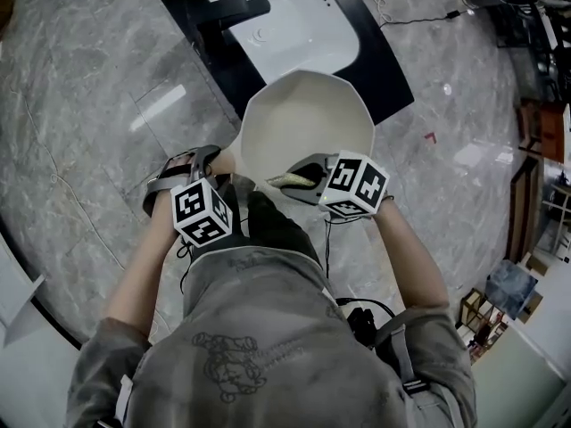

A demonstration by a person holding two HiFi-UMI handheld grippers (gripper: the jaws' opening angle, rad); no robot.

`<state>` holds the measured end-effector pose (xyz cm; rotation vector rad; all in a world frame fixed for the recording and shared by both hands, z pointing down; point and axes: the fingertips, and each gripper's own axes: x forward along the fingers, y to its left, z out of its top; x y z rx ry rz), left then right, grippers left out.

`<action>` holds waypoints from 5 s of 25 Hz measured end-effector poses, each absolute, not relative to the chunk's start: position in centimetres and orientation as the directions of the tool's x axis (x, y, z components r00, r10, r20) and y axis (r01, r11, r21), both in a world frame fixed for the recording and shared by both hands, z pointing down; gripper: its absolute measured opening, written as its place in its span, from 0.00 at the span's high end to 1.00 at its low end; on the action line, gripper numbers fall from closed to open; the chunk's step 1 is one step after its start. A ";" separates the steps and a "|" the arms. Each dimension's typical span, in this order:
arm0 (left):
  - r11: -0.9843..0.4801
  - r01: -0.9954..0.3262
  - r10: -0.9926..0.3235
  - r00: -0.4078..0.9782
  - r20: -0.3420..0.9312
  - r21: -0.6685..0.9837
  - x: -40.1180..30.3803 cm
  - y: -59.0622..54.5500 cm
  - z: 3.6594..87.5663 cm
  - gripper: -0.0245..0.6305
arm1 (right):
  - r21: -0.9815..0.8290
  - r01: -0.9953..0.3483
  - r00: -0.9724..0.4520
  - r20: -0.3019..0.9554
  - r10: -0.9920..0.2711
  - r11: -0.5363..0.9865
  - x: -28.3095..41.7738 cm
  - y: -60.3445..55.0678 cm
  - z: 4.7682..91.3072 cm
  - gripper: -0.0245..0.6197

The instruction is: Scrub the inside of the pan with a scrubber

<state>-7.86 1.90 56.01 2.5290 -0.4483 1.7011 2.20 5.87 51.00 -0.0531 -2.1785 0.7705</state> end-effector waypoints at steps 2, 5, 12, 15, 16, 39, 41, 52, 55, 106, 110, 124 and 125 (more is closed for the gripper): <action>-0.954 -0.278 -0.209 0.351 0.913 -0.112 -7.8 1.9 56.0 0.61 | -0.318 -0.187 -0.643 0.755 0.129 0.930 2.6 2.5 50.0 0.84; -0.953 -0.282 -0.213 0.355 0.910 -0.114 -7.8 1.9 56.0 0.61 | 0.088 -0.058 -0.529 0.842 -0.105 0.994 3.8 -2.2 49.8 0.84; -0.955 -0.275 -0.210 0.356 0.911 -0.112 -7.8 1.8 56.1 0.61 | 0.436 0.336 -0.390 0.871 -0.298 0.835 4.1 -7.4 52.5 0.84; -0.955 -0.276 -0.209 0.357 0.910 -0.111 -7.8 2.0 56.0 0.61 | 0.475 0.462 -0.365 0.872 -0.328 0.749 4.0 -8.2 54.2 0.84; -0.955 -0.277 -0.208 0.358 0.910 -0.109 -7.8 1.9 56.0 0.61 | 0.482 0.493 -0.358 0.871 -0.336 0.724 4.0 -8.5 54.8 0.84; -0.949 -0.300 -0.208 0.355 0.911 -0.099 -8.0 1.9 56.1 0.61 | 0.125 0.280 -0.022 0.992 -0.124 0.952 14.5 -1.0 60.7 0.83; -0.949 -0.300 -0.207 0.354 0.912 -0.099 -8.0 2.0 56.1 0.61 | 0.092 0.197 -0.052 0.995 -0.083 0.976 14.3 0.5 60.3 0.83; -0.951 -0.296 -0.201 0.351 0.915 -0.096 -8.1 1.9 56.3 0.61 | -0.244 -0.182 -0.300 0.936 0.182 0.952 8.6 8.2 59.7 0.83; -0.952 -0.290 -0.198 0.349 0.916 -0.095 -8.1 1.8 56.3 0.61 | -0.327 -0.266 -0.419 0.886 0.196 0.907 6.1 8.3 59.0 0.83; -0.752 -0.632 -0.659 0.733 0.169 -0.188 1.4 -7.9 21.8 0.90 | 0.018 -0.944 -0.330 -0.009 -0.944 0.330 15.0 -3.2 17.4 0.83; -0.745 -0.635 -0.664 0.737 0.127 -0.206 2.1 -7.7 20.4 0.91 | 0.054 -0.952 -0.304 -0.078 -0.949 0.301 15.5 -1.3 15.2 0.83; -0.748 -0.626 -0.653 0.753 0.077 -0.221 2.5 -6.3 19.4 0.91 | 0.069 -0.969 -0.240 -0.048 -0.970 0.236 16.7 0.4 16.8 0.84; -0.748 -0.625 -0.653 0.753 0.079 -0.222 2.5 -6.2 19.4 0.91 | 0.067 -0.970 -0.236 -0.051 -0.970 0.233 16.8 0.4 16.7 0.84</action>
